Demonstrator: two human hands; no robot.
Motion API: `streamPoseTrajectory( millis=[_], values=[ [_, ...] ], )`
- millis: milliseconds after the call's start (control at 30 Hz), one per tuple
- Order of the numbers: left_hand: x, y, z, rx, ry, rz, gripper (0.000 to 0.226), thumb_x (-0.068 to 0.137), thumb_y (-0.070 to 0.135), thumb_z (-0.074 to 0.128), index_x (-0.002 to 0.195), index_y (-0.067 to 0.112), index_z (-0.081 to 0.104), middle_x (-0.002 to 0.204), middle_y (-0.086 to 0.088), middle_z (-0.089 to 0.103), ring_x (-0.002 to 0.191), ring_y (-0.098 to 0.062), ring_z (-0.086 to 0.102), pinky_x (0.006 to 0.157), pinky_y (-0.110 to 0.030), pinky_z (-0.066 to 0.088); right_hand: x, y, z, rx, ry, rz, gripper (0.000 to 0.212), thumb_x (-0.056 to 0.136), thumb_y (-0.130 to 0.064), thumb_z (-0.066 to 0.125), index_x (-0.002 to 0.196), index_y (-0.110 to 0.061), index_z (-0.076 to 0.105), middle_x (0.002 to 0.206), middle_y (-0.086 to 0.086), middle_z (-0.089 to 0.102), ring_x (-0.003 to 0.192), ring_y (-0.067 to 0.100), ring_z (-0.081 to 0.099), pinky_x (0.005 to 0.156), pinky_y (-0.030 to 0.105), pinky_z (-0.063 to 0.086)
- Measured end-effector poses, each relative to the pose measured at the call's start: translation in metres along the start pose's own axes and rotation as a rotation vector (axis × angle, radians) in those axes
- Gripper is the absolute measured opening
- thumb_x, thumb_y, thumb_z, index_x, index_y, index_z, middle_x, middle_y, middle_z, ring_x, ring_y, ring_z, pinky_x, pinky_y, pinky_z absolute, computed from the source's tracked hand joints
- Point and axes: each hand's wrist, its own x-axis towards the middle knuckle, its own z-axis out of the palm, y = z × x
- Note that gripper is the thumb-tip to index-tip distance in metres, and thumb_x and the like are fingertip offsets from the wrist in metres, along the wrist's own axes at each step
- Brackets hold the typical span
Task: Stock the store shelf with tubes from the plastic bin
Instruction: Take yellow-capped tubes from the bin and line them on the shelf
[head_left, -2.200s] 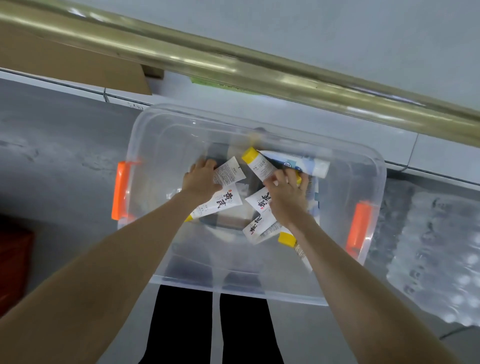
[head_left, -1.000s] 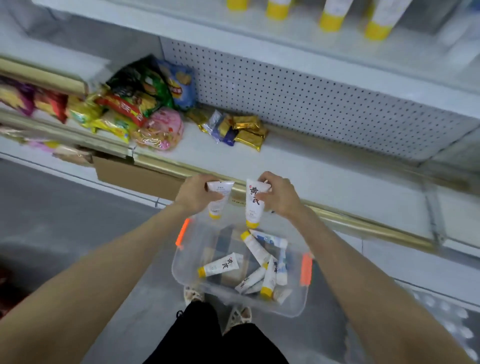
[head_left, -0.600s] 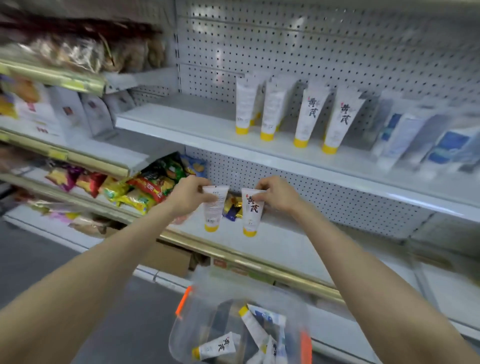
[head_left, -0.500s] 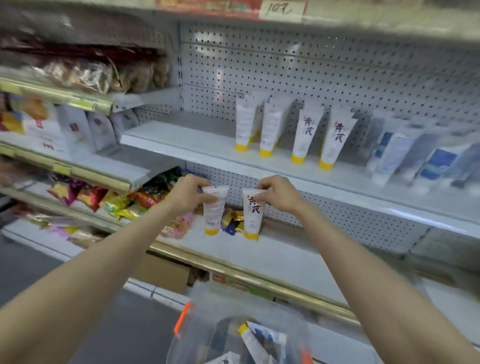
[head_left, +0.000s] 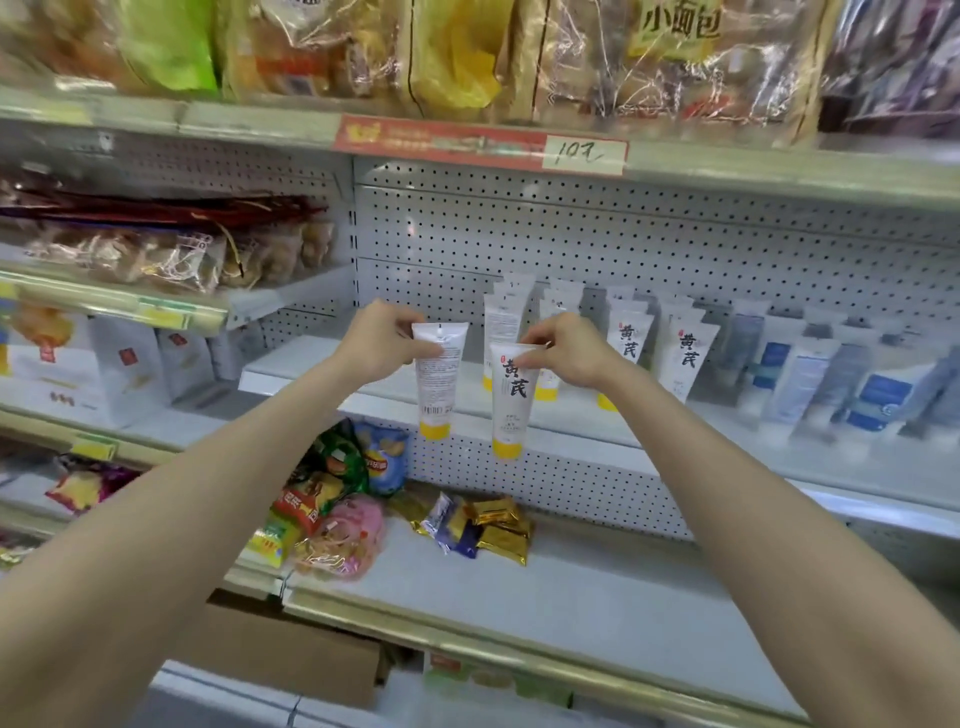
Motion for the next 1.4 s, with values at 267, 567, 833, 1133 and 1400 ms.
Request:
streamPoseTrajectory(
  millis=[267, 567, 833, 1133, 1400],
  values=[
    [0.083, -0.032, -0.028, -0.032, -0.102, 0.064, 0.017, 0.074, 0.015, 0.077, 0.084, 0.004, 0.069, 0.08, -0.013, 0.068, 0.071, -0.024, 0.059, 0.073, -0.032, 0.051, 0.069, -0.029, 0.018, -0.073, 0.045, 0.081, 0.014, 0.079, -0.012, 0.071, 0.09, -0.005, 0.071, 0.078, 0.002, 0.059, 0.075, 0.015, 0.049, 0.06, 0.021, 0.036],
    [0.169, -0.065, -0.035, -0.08, -0.125, 0.061, 0.035, 0.076, 0.012, 0.076, 0.107, 0.001, 0.066, 0.069, -0.001, 0.056, 0.056, -0.008, 0.048, 0.04, -0.002, 0.034, 0.137, -0.049, 0.033, -0.175, 0.042, 0.151, 0.019, 0.075, -0.017, 0.075, 0.087, -0.002, 0.072, 0.084, 0.017, 0.069, 0.073, 0.017, 0.054, 0.068, 0.029, 0.044],
    [0.225, -0.081, -0.023, 0.016, -0.136, 0.103, 0.032, 0.075, 0.023, 0.076, 0.101, 0.005, 0.071, 0.089, -0.012, 0.069, 0.083, -0.021, 0.063, 0.074, -0.027, 0.049, 0.192, -0.054, 0.026, -0.201, 0.022, 0.2, 0.023, 0.073, -0.023, 0.077, 0.095, -0.016, 0.074, 0.09, -0.001, 0.068, 0.084, 0.013, 0.061, 0.075, 0.026, 0.048],
    [0.276, -0.096, 0.009, -0.114, -0.22, 0.119, 0.016, 0.076, 0.008, 0.074, 0.089, 0.0, 0.072, 0.062, -0.002, 0.061, 0.06, -0.014, 0.057, 0.061, -0.018, 0.05, 0.235, -0.028, 0.02, -0.149, -0.009, 0.204, 0.024, 0.077, -0.013, 0.074, 0.1, -0.005, 0.073, 0.088, 0.008, 0.07, 0.078, 0.02, 0.064, 0.081, 0.032, 0.057],
    [0.3, -0.106, 0.038, -0.139, -0.267, 0.072, 0.021, 0.075, 0.008, 0.076, 0.091, -0.003, 0.071, 0.075, -0.012, 0.066, 0.065, -0.02, 0.06, 0.072, -0.032, 0.054, 0.249, -0.013, 0.024, -0.144, -0.044, 0.233, 0.018, 0.076, -0.011, 0.075, 0.093, -0.007, 0.074, 0.093, 0.011, 0.072, 0.083, 0.018, 0.065, 0.086, 0.038, 0.056]
  ],
)
